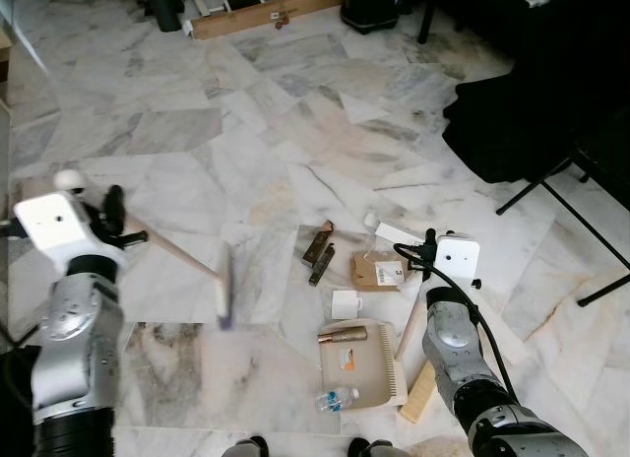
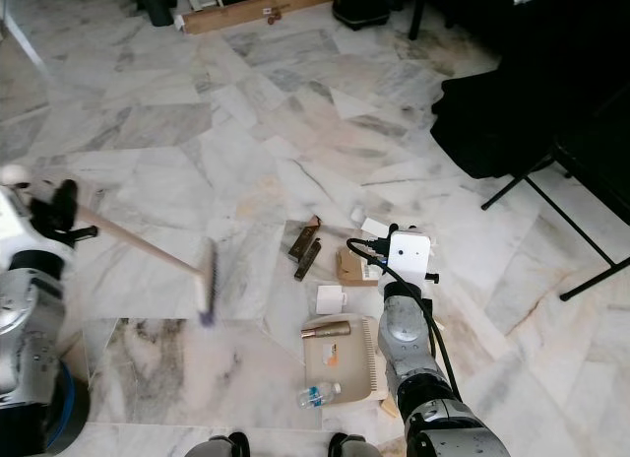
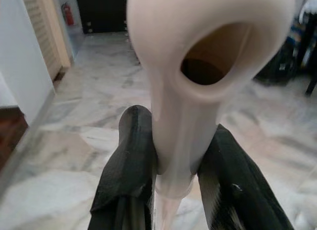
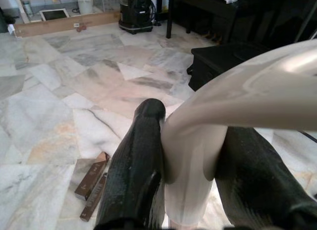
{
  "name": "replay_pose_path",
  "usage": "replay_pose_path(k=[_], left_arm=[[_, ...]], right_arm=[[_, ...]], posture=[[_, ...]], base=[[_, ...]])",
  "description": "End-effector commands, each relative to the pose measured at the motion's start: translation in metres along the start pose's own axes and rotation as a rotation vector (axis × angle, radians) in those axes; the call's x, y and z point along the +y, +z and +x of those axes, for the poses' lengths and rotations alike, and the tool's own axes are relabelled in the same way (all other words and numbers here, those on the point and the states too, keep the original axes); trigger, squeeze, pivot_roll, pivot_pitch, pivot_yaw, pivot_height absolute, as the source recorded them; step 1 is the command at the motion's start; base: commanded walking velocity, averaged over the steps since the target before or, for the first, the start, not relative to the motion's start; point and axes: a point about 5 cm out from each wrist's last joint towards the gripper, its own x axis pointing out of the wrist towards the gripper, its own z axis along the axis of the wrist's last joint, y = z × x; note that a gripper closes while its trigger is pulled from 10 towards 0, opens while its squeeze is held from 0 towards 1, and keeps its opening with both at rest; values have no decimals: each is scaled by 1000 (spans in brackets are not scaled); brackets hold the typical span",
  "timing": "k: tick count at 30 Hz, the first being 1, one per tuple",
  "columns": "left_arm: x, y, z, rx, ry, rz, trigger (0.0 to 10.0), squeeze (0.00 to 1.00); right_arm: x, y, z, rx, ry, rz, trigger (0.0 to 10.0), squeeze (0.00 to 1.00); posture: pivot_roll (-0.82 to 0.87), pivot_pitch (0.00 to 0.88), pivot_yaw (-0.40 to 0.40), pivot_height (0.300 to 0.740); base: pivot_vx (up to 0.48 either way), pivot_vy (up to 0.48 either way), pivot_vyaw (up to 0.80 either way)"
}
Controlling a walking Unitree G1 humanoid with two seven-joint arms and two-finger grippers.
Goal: Sweep floor
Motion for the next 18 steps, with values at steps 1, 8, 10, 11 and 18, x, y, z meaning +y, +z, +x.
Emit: replay_pose_path(k=[1, 8, 10, 11, 18], left_arm=[[-4, -23, -6, 125, -74, 111, 10000, 0], [-21, -51, -17, 320, -273, 199, 10000, 0], [-23, -53, -18, 339, -294, 207, 10000, 0], [-26, -56, -20, 368, -319, 205, 10000, 0], [-38, -56, -22, 446, -386, 44, 10000, 0]], right_arm=[[0, -11, -5, 55, 6, -14, 10000, 0], [-1, -10, -4, 53, 8, -18, 10000, 0], [-1, -10, -4, 53, 9, -19, 10000, 0], [-1, -9, -3, 51, 10, -19, 10000, 0], [-2, -9, -3, 51, 12, -19, 10000, 0]], posture=[[151, 199, 32, 740], [150, 201, 28, 740], [149, 202, 26, 740], [149, 202, 26, 740], [147, 202, 25, 740]], base=[[0, 0, 0], [0, 0, 0], [0, 0, 0], [0, 0, 0], [0, 0, 0]])
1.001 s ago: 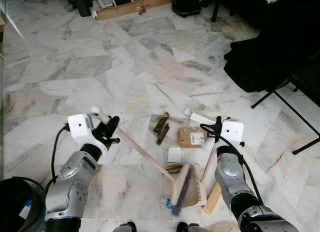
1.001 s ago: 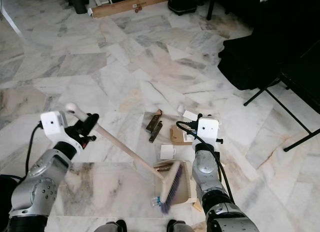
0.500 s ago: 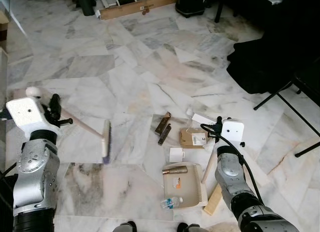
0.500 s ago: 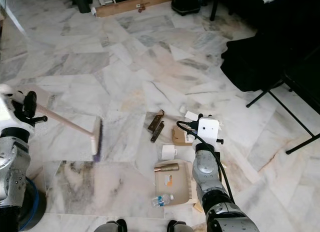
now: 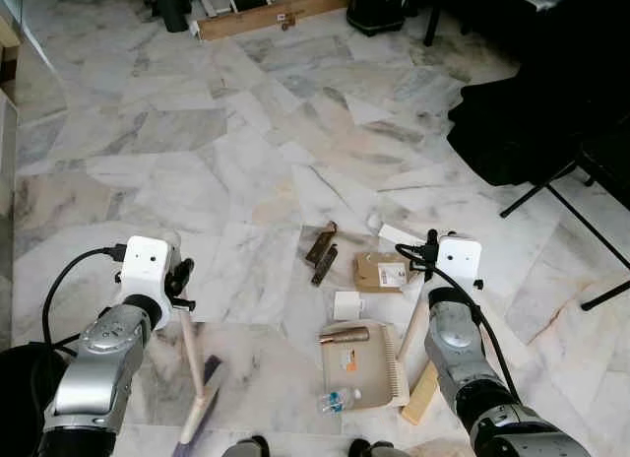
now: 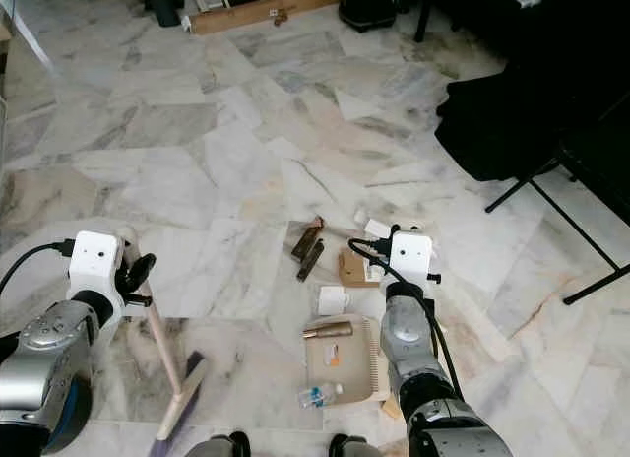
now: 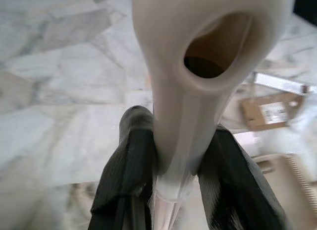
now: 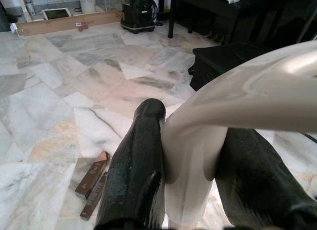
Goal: Sweep floor
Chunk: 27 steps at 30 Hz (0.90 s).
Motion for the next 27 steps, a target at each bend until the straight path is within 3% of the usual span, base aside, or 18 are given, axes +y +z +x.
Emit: replay_pose_path(k=[1, 9, 17, 27], left_arm=[[-5, 5, 0, 5, -56, -83, 10000, 0], [-12, 14, 2, 17, -146, -250, 10000, 0], [-22, 17, 1, 40, -214, -292, 10000, 0], [-37, 35, 5, -19, -261, -480, 10000, 0]], right_arm=[[0, -8, -3, 48, 6, -13, 10000, 0], [1, -8, -3, 48, 6, -9, 10000, 0], [1, -8, -2, 49, 3, -7, 10000, 0], [0, -6, -1, 47, -2, 9, 10000, 0]], posture=[[147, 202, 26, 740], [145, 201, 31, 740], [144, 203, 34, 740], [140, 200, 36, 740]], base=[[0, 0, 0], [0, 0, 0], [0, 0, 0], [0, 0, 0]])
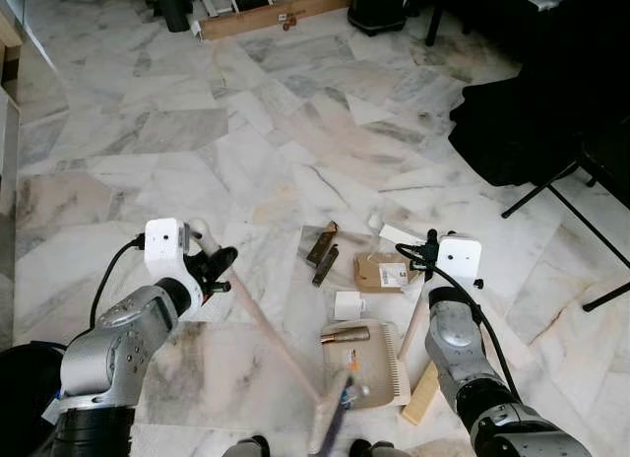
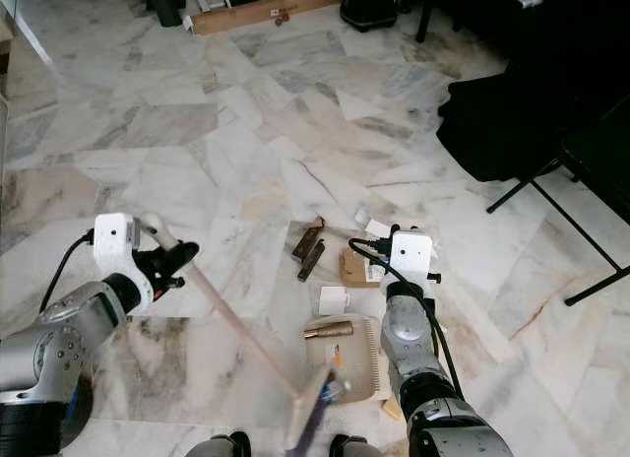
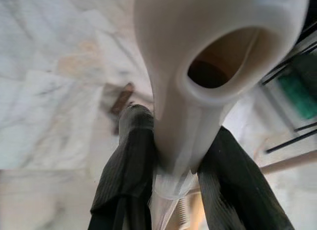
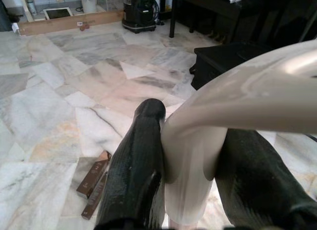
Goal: Sweep floor
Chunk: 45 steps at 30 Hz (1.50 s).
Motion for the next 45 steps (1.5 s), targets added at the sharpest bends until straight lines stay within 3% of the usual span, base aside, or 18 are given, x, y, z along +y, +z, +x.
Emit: replay_pose_path(k=[1, 10, 11, 13, 23, 26, 28, 30, 33, 45], left_arm=[[-7, 4, 0, -22, -47, -59, 10000, 0], [-11, 5, 1, -35, -56, -76, 10000, 0], [-7, 21, 0, -137, -9, -56, 10000, 0], [-4, 32, -1, -207, 25, -40, 10000, 0], [-3, 33, -2, -216, 30, -38, 10000, 0], [0, 40, -3, -258, 56, -29, 10000, 0], [20, 68, -19, -505, 270, 46, 10000, 0], [26, 78, -29, -619, 357, 96, 10000, 0], [21, 76, -28, -625, 366, 167, 10000, 0], [19, 72, -25, -656, 392, 265, 10000, 0]], right_arm=[[1, -6, -2, 44, -3, 7, 10000, 0], [1, -5, -1, 40, -1, 21, 10000, 0], [1, -4, -1, 37, 2, 27, 10000, 0], [1, -4, 0, 36, 3, 29, 10000, 0], [1, -4, 0, 36, 4, 29, 10000, 0], [1, -3, 0, 32, 3, 34, 10000, 0], [0, 10, 5, -25, -9, 167, 10000, 0], [-3, 16, 7, -49, -24, 256, 10000, 0], [-7, 18, 9, -50, -56, 354, 10000, 0], [-8, 25, 11, -85, -40, 406, 10000, 0]], posture=[[140, 200, 36, 740], [136, 196, 37, 740], [135, 193, 36, 740], [135, 192, 35, 740], [135, 192, 35, 740], [135, 191, 35, 740], [117, 165, 28, 740], [114, 159, 27, 740], [110, 146, 26, 740], [116, 141, 21, 740]], base=[[0, 0, 0], [0, 0, 0], [0, 0, 0], [0, 0, 0], [0, 0, 0], [0, 0, 0], [0, 0, 0], [0, 0, 0], [0, 0, 0], [0, 0, 0]])
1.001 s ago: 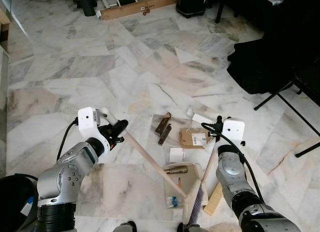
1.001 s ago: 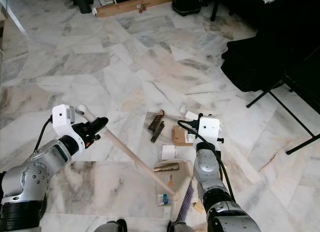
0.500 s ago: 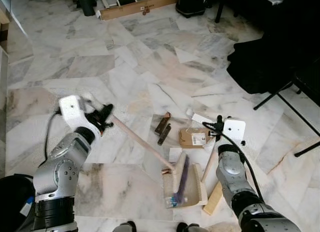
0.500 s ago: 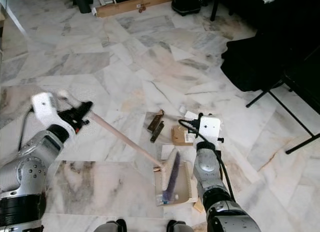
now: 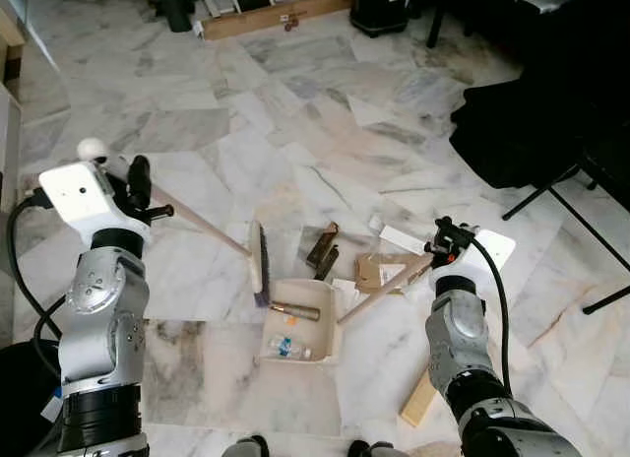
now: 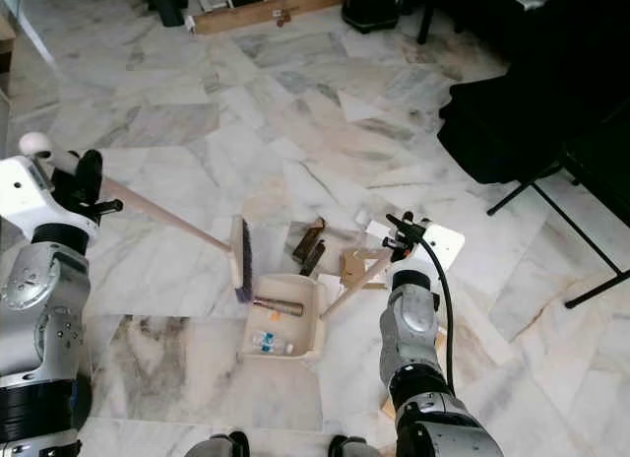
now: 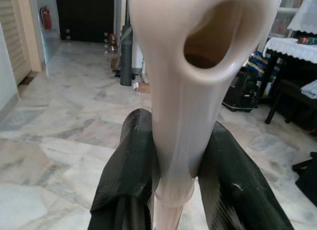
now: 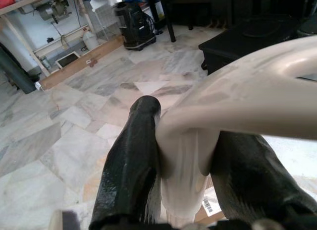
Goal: Sweep floor
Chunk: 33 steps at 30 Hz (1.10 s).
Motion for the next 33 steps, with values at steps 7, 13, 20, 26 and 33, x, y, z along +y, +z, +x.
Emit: replay_pose_path(k=[7, 13, 20, 26, 33], left_arm=[[11, -2, -4, -39, 34, 96, 10000, 0], [20, -8, -7, -30, 66, 143, 10000, 0], [19, -18, -12, -10, 51, 174, 10000, 0], [20, -36, -23, 55, 31, 254, 10000, 0], [17, -54, -38, 109, -6, 293, 10000, 0]], right_arm=[[2, 15, 6, -66, -16, 130, 10000, 0], [0, 20, 9, -82, -41, 224, 10000, 0], [1, 22, 10, -88, -27, 233, 10000, 0], [1, 24, 10, -96, -19, 227, 10000, 0], [3, 27, 8, -110, 16, 186, 10000, 0]], posture=[[120, 147, 19, 740], [120, 150, 23, 740], [122, 152, 24, 740], [121, 152, 22, 740], [118, 148, 11, 740]], base=[[0, 0, 0], [0, 0, 0], [0, 0, 0], [0, 0, 0], [0, 0, 0]])
